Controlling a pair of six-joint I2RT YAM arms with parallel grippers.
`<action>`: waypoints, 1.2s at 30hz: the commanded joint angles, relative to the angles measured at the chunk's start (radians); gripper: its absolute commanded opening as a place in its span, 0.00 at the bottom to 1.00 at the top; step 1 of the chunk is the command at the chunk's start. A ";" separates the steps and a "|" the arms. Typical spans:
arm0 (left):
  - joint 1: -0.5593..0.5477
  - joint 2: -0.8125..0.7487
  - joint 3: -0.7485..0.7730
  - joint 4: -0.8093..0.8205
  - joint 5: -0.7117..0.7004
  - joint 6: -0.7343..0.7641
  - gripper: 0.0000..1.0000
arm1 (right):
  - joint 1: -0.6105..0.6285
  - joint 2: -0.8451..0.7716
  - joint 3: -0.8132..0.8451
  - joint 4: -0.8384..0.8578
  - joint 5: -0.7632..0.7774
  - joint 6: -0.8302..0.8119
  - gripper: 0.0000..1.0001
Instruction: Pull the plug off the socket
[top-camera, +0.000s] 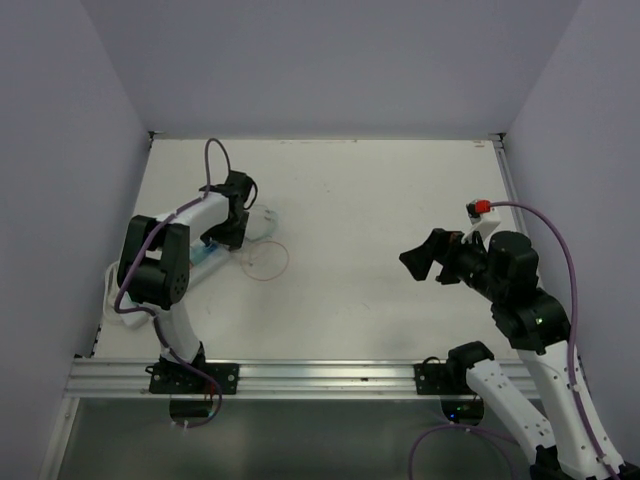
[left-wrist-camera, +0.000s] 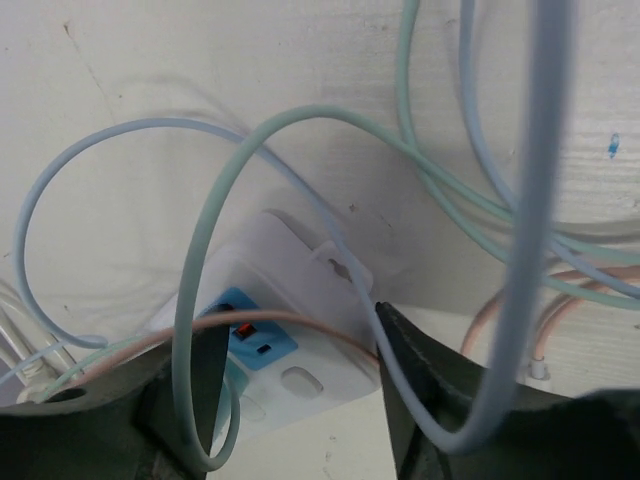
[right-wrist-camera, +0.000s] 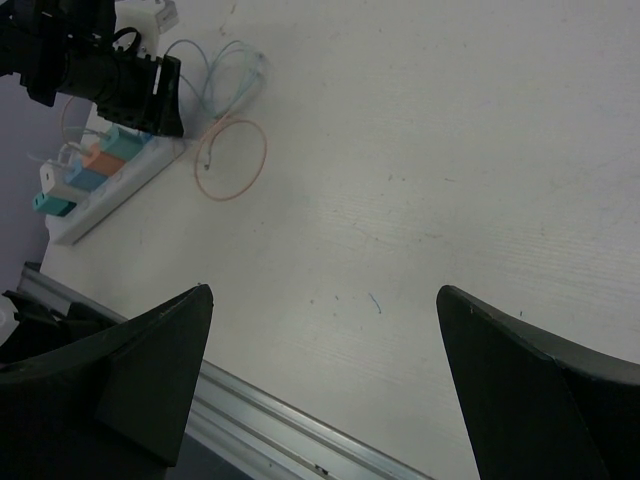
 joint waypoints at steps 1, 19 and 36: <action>0.003 0.035 0.016 0.013 0.156 -0.035 0.57 | 0.002 -0.008 -0.006 0.029 -0.012 0.006 0.99; -0.199 0.222 0.292 0.073 0.460 -0.215 0.40 | 0.002 -0.031 0.006 0.005 0.036 -0.013 0.99; -0.589 0.370 0.671 0.096 0.601 -0.267 0.57 | 0.002 -0.061 0.037 -0.026 0.088 -0.042 0.99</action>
